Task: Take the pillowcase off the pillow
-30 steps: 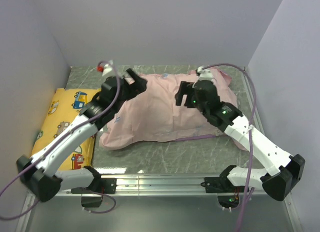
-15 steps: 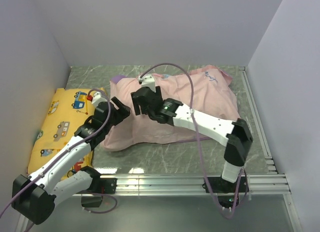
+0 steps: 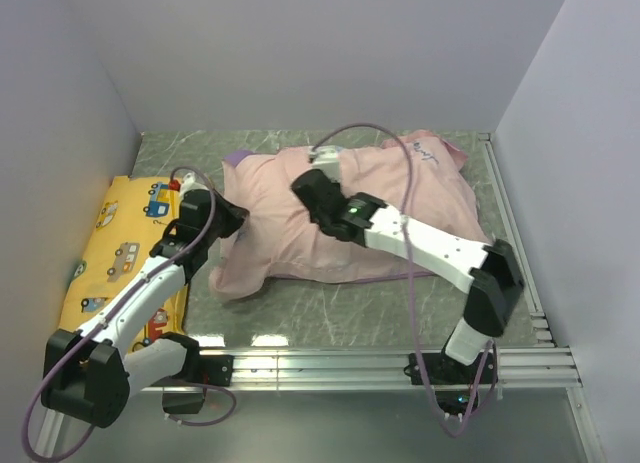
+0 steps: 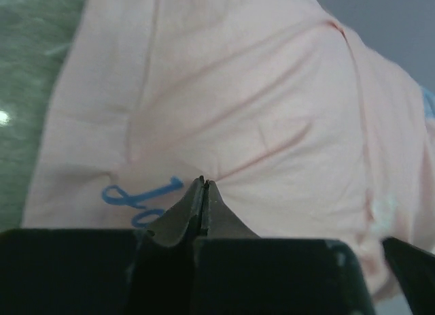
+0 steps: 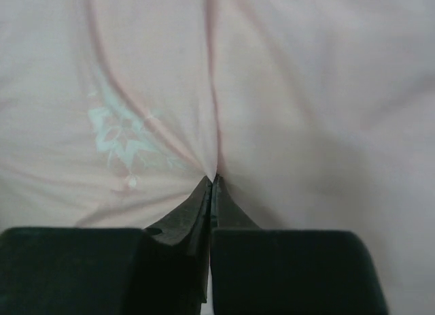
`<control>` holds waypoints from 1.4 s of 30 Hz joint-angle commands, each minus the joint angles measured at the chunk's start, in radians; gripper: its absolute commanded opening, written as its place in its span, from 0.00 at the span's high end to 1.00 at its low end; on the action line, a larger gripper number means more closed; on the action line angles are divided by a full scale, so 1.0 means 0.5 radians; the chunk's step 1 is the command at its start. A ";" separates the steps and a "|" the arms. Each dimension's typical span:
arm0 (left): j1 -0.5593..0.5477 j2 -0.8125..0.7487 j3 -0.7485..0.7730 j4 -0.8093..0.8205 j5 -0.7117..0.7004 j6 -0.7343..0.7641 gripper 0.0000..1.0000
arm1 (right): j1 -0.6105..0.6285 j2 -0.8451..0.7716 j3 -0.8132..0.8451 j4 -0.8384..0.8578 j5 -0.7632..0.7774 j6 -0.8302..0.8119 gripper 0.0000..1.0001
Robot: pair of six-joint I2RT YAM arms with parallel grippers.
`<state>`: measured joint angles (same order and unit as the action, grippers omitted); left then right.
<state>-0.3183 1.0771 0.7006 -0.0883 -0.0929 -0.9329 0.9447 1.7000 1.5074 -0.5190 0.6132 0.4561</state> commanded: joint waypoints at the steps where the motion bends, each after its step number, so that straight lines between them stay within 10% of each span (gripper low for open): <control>1: 0.164 0.012 -0.027 0.014 0.029 0.056 1.00 | -0.296 -0.402 -0.241 -0.107 0.142 0.048 1.00; 9: 0.397 0.177 -0.106 0.158 0.167 0.022 0.99 | -0.631 -0.844 -0.809 0.062 0.038 0.036 1.00; 18: 0.223 0.294 0.172 0.048 0.306 0.252 1.00 | -0.638 -0.599 -1.076 0.311 -0.330 0.085 1.00; 28: -0.200 0.257 0.918 -0.648 -0.308 0.544 0.57 | -0.622 -0.541 -1.122 0.418 -0.426 0.122 1.00; 35: -0.562 0.257 0.842 -0.575 -0.412 0.369 0.18 | -0.601 -0.519 -1.094 0.421 -0.444 0.134 1.00; 42: -0.744 0.447 0.753 -0.480 -0.529 0.225 0.07 | -0.589 -0.513 -1.082 0.415 -0.435 0.125 1.00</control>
<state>-0.6724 1.2720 1.1027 -0.3584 -0.3088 -0.7723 0.6418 1.4021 0.9684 -0.2687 0.4362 0.5045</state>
